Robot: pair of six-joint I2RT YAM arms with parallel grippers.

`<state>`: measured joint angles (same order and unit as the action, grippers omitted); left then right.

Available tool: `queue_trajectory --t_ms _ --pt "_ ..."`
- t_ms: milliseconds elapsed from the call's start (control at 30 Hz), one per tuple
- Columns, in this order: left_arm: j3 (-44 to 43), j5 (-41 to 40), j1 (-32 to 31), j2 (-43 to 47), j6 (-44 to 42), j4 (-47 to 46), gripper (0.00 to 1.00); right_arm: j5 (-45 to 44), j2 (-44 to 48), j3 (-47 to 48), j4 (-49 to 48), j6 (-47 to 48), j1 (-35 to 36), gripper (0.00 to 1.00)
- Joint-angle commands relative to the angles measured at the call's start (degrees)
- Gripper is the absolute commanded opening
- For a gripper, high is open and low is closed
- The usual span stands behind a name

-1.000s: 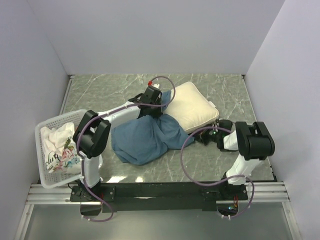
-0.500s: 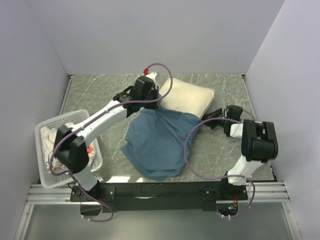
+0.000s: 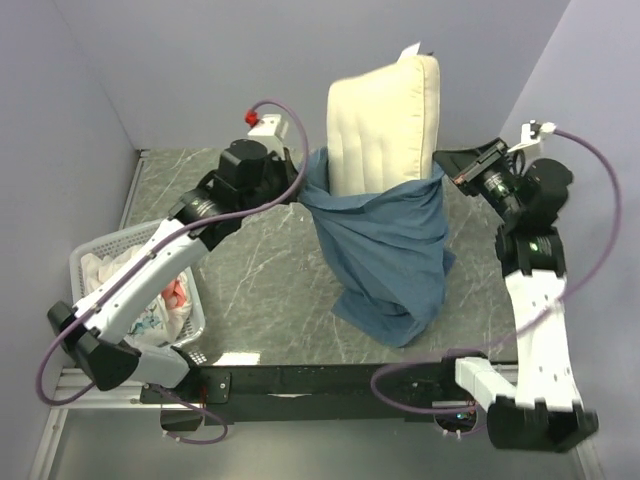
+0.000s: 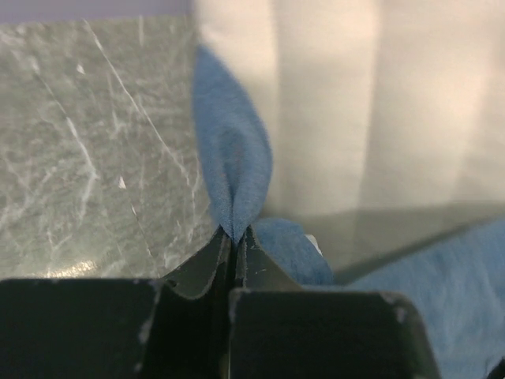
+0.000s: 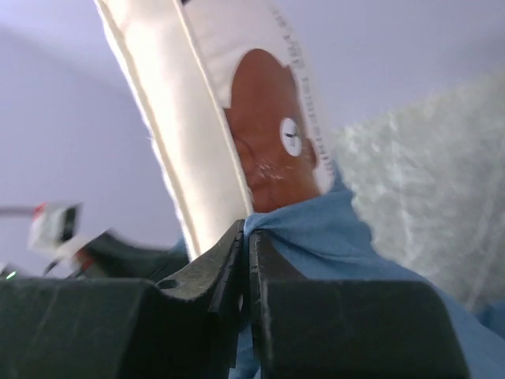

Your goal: Put the pillow into the pillowcase

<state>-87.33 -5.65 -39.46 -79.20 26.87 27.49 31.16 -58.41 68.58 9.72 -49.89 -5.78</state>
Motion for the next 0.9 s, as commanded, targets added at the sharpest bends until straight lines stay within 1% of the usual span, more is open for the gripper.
queue_trajectory --t_ms 0,33,67,100,133,167,233,300,367,400,433,467,500,533,567,600,633,667,700,733,767,800,833,867 --pt "-1.17 -10.07 0.96 5.64 4.50 -4.38 0.06 -5.76 3.77 11.03 7.04 3.40 2.88 0.14" --pt "-2.31 -10.08 1.31 4.24 4.94 -3.67 0.06 -4.54 1.92 13.58 8.46 3.05 2.97 0.11" --pt "-5.54 -9.91 1.67 3.27 5.90 -2.97 0.06 -2.00 0.07 17.69 8.83 2.17 3.32 0.09" --pt "-7.05 -9.30 1.67 2.39 6.00 -2.79 0.06 1.07 -2.30 19.04 7.35 1.12 4.45 0.08" --pt "-8.37 -8.42 1.67 0.90 6.35 -2.79 0.07 -0.64 -2.75 20.18 7.34 1.20 9.16 0.07" --pt "-11.34 -8.33 1.76 0.11 6.70 -2.61 0.08 -3.62 -3.02 23.67 8.90 2.68 12.25 0.09" --pt "-14.17 -8.41 1.76 -0.87 6.79 -1.04 0.08 -7.24 -4.86 27.64 14.70 6.19 14.91 0.10" --pt "-16.20 -9.29 1.76 0.00 6.88 -0.94 0.09 -8.82 -7.40 33.10 20.92 7.61 12.56 0.10" --pt "-14.81 -9.12 1.93 2.99 7.66 -4.53 0.14 -5.77 -8.47 34.08 19.56 5.34 10.45 0.09" --pt "-14.45 -8.42 2.02 4.39 7.93 -6.02 0.16 -3.84 -9.95 34.43 17.03 3.94 10.96 0.09" --pt "-16.10 -7.19 2.02 4.40 7.93 -7.26 0.20 -2.34 -11.10 37.39 16.83 2.53 12.97 0.06" --pt "-18.29 -6.40 2.02 3.79 7.41 -6.49 0.21 -4.24 -13.28 40.29 18.39 3.39 18.47 0.05" --pt "-21.01 -8.13 2.02 2.31 6.80 -4.83 0.23 -7.22 -14.00 43.45 23.28 5.13 21.48 0.05" --pt "-25.83 -10.32 2.11 1.51 5.83 -2.90 0.24 -10.21 -14.44 48.62 25.25 8.20 23.51 0.05" --pt "-27.27 -12.26 2.98 1.07 5.39 -1.48 0.25 -11.28 -14.27 50.41 26.22 8.75 24.67 0.05" --pt "-28.15 -11.32 4.03 0.63 5.30 -1.56 0.26 -12.16 -14.36 52.25 28.23 9.80 24.07 0.07" --pt "-28.85 -10.18 5.09 0.36 6.16 -1.73 0.26 -13.13 -14.36 57.23 29.65 10.25 22.24 0.08" --pt "-28.77 -7.21 5.97 -0.07 7.04 -3.04 0.25 -11.57 -14.88 59.46 30.79 10.25 19.95 0.08" --pt "-28.77 -4.75 6.06 -1.64 7.84 -3.83 0.23 -7.82 -15.32 61.13 30.80 6.86 11.32 0.08" --pt "-30.17 -1.50 6.06 -3.14 9.32 -4.19 0.16 -3.43 -15.59 61.50 29.15 4.04 6.62 0.06" --pt "-32.09 1.05 5.98 -4.98 10.29 -2.11 0.10 1.31 -16.29 60.81 27.04 1.40 2.74 0.06" --pt "-34.72 4.04 5.89 -9.44 10.83 -0.17 0.03 5.89 -16.73 60.10 23.37 -2.80 -1.65 0.04" --pt "-39.45 4.33 5.80 -11.22 11.35 1.76 0.01 7.15 -17.34 60.10 22.46 -3.98 -2.30 0.03" --pt "-40.71 4.51 5.80 -12.37 11.36 2.91 0.01 7.77 -18.65 60.79 22.02 -4.60 -2.30 0.02"
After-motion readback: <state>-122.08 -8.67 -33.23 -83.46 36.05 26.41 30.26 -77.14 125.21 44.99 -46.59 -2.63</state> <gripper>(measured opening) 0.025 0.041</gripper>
